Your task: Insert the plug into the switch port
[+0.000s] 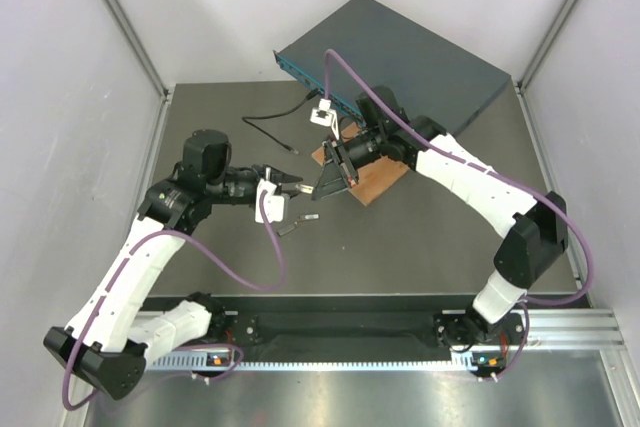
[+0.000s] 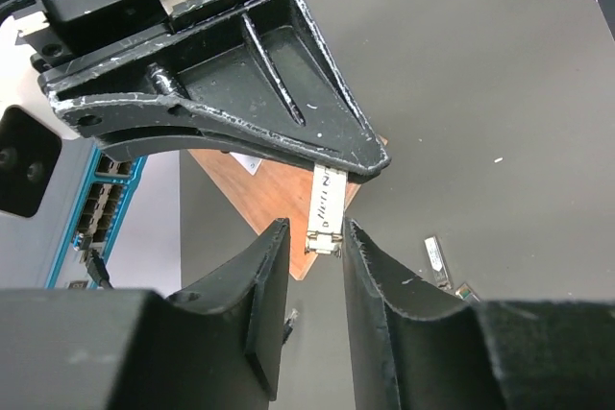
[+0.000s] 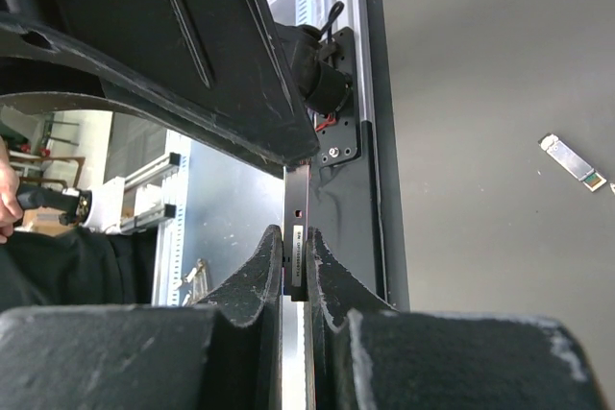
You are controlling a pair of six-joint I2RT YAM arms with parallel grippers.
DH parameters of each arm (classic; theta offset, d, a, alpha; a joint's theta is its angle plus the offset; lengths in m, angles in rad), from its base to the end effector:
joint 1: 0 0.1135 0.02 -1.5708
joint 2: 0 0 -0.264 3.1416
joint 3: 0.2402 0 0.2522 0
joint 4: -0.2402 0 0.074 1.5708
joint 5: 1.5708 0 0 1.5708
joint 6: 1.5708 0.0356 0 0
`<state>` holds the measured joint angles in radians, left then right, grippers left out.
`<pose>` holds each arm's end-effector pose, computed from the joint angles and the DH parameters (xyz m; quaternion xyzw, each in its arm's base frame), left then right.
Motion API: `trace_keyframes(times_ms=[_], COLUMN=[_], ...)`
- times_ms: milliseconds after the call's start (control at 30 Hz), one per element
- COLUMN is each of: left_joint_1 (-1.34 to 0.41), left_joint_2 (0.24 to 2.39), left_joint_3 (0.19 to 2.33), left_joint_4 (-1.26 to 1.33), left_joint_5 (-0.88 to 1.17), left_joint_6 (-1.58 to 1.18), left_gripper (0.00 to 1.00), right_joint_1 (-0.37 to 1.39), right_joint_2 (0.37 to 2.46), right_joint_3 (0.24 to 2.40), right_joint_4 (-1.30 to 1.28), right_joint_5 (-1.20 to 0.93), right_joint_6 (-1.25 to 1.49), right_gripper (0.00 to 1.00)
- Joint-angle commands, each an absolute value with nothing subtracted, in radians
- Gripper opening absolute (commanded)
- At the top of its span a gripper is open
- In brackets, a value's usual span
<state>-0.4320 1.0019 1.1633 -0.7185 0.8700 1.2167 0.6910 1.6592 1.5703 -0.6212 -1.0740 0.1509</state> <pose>0.1632 -0.1052 0.3832 0.7209 0.3882 -0.1721 0.5476 0.2587 0.2546 0.3552 -0.4140 0.6957 0.5708 0.1372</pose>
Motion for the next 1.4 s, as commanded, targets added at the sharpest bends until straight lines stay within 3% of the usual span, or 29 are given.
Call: trace_keyframes(times_ms=[0, 1167, 1367], left_joint_1=[-0.442, -0.448, -0.451], left_joint_2=[1.009, 1.014, 1.022], left_joint_3=[1.187, 1.163, 1.164], left_joint_4=[-0.677, -0.75, -0.756], left_joint_5=[0.89, 0.856, 0.85], left_joint_6=[1.23, 1.318, 1.322], left_gripper=[0.33, 0.33, 0.22], right_joint_1=[0.692, 0.69, 0.69], right_joint_2=[1.658, 1.666, 1.663], right_joint_3=[1.6, 1.618, 1.617], right_joint_4=[-0.575, -0.587, -0.589], right_joint_5=[-1.108, -1.14, -1.141], right_joint_6=[0.16, 0.153, 0.15], right_gripper=[0.0, 0.0, 0.0])
